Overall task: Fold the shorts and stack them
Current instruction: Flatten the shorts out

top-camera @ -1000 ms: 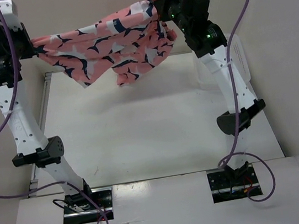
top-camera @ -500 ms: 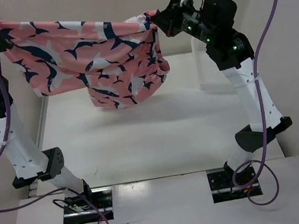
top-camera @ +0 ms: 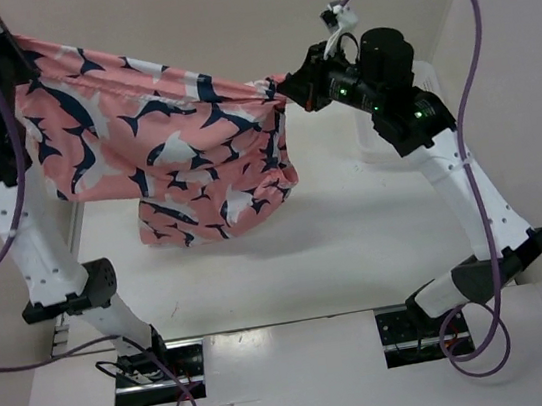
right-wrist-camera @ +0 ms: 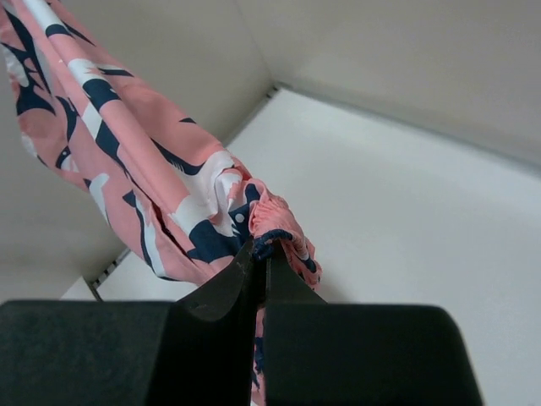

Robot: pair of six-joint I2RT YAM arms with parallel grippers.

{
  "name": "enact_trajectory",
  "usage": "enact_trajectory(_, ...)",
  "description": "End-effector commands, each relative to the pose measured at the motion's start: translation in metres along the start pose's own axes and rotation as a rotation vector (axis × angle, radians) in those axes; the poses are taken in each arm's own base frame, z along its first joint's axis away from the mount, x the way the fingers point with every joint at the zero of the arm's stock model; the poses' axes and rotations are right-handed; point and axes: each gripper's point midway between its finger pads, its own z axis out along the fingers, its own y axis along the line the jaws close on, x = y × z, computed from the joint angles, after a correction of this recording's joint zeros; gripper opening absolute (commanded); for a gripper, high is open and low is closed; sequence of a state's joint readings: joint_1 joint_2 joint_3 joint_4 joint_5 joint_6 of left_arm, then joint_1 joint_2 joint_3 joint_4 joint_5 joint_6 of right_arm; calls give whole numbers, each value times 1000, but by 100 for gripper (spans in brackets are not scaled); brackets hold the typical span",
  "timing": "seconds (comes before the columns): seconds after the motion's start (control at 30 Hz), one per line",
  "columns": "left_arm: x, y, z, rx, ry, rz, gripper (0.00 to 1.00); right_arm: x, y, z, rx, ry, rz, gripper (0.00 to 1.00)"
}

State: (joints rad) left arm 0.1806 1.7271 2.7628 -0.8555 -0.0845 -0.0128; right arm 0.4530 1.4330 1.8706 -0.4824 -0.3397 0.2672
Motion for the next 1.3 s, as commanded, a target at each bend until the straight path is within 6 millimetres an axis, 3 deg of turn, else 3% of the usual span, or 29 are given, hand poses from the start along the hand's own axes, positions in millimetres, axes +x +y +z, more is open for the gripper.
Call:
enact_trajectory(0.0,86,5,70,-28,197,26,0,28,-74,13,259,27,79,0)
enact_trajectory(0.03,117,-5,91,-4,261,28,0,36,-88,17,285,38,105,0)
enact_trajectory(0.07,130,-11,101,7,281,30,0,33,-111,19,338,18,125,0)
enact_trajectory(0.13,157,-27,126,34,311,33,0,54,-156,36,442,43,172,0)
enact_trajectory(0.2,173,-46,138,67,330,36,0,75,-196,51,533,77,201,0)
enact_trajectory(0.23,197,-56,148,82,372,40,0,86,-207,55,561,102,178,0)
enact_trajectory(0.33,223,-84,159,128,408,48,0,110,-228,71,587,147,162,0)
enact_trajectory(0.4,229,-95,163,145,407,50,0,116,-242,75,624,156,130,0)
enact_trajectory(0.5,223,-117,159,183,395,52,0,113,-250,75,648,153,82,0)
enact_trajectory(0.57,218,-118,157,194,385,48,0,115,-243,75,609,167,79,0)
enact_trajectory(0.7,232,-121,145,223,455,52,0,140,-238,67,591,220,109,0)
enact_trajectory(0.73,234,-122,137,240,485,52,0,138,-237,63,596,216,89,0)
enact_trajectory(0.8,237,-132,121,313,528,38,0,157,-241,52,614,265,69,0)
enact_trajectory(0.9,261,-145,87,404,665,25,0,175,-238,37,619,295,66,0)
enact_trajectory(0.97,277,-144,76,406,719,27,0,190,-236,26,624,318,72,0)
enact_trajectory(1.0,272,-140,69,396,709,31,0,197,-237,25,629,331,87,0)
enact_trajectory(1.03,291,-142,68,397,741,32,0,196,-236,24,627,321,84,0)
enact_trajectory(1.1,290,-144,69,394,727,39,0,196,-232,26,610,321,99,0)
enact_trajectory(1.13,280,-144,71,393,701,37,0,178,-229,30,600,282,88,0)
enact_trajectory(1.27,255,-134,80,356,632,38,0,144,-220,35,580,237,76,0)
